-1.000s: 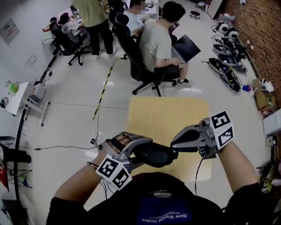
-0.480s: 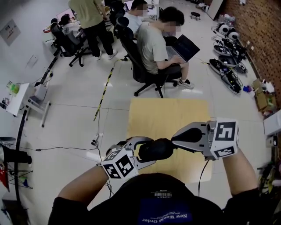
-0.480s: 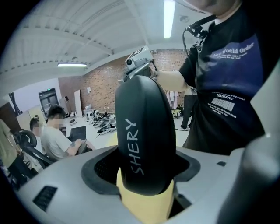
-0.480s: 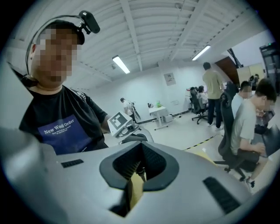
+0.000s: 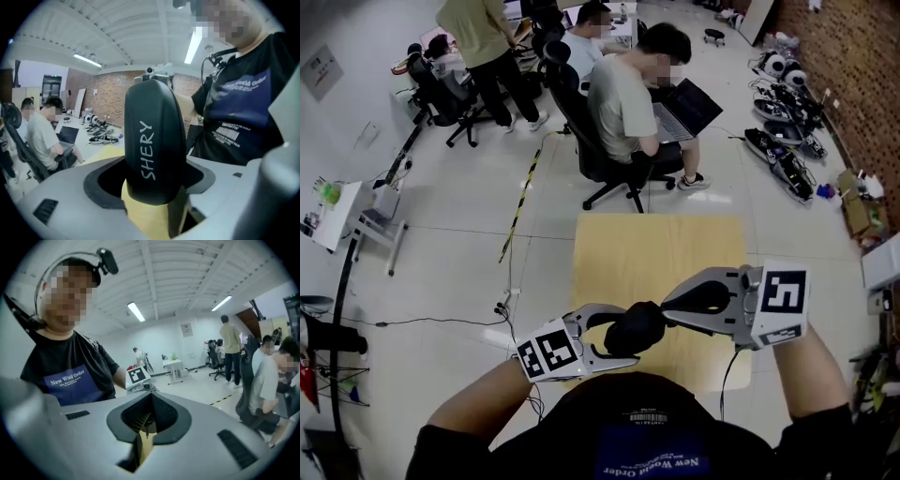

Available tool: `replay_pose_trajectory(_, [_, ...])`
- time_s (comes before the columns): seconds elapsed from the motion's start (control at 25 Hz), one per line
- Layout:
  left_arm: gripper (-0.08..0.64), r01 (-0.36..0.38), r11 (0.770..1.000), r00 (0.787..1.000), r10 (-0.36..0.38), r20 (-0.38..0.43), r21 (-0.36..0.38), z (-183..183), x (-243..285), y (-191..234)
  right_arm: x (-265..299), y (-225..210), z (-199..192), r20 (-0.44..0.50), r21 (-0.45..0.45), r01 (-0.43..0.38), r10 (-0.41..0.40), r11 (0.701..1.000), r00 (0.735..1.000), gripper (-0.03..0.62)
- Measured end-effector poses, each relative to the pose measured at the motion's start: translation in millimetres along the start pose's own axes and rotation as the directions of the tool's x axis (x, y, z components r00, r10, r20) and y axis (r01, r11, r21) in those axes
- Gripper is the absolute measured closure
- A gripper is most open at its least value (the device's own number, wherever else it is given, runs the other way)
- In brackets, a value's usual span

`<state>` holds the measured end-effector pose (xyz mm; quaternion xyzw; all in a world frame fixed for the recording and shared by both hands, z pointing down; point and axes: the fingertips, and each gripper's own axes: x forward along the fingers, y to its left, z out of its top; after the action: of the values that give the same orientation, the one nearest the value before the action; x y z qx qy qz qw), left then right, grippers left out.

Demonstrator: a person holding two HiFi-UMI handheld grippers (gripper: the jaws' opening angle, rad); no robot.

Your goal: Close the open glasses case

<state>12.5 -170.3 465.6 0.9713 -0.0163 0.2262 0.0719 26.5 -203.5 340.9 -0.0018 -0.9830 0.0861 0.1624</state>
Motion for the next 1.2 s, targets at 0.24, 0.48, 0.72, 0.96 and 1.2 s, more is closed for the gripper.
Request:
replay_pose_trajectory(0.24, [0.239, 0.263, 0.965, 0.946, -0.257, 0.2, -0.007, 23, -16, -32, -16, 15, 13, 0.143, -0.037, -0.236, 0.238, 0.971, 0.961, 0.607])
replay_pose_trajectory(0.48, [0.238, 0.353, 0.93, 0.92, -0.364, 0.142, 0.099, 24, -27, -54, -34, 34, 31, 0.225, -0.068, -0.393, 0.398, 0.917, 0.889, 0.606])
replay_pose_trajectory(0.72, [0.225, 0.358, 0.926, 0.911, -0.375, 0.175, 0.12, 32, -35, -56, -43, 59, 39, 0.257, -0.095, -0.537, 0.542, 0.838, 0.8, 0.607])
replay_pose_trajectory(0.96, [0.213, 0.426, 0.897, 0.851, -0.442, 0.285, 0.118, 75, -27, -68, -18, 63, 30, 0.229, -0.072, -0.583, 0.583, 0.809, 0.78, 0.607])
replay_pose_trajectory(1.2, [0.215, 0.503, 0.859, 0.772, -0.497, 0.397, 0.097, 88, -20, -78, -11, 66, 34, 0.262, -0.079, -0.606, 0.603, 0.792, 0.754, 0.607])
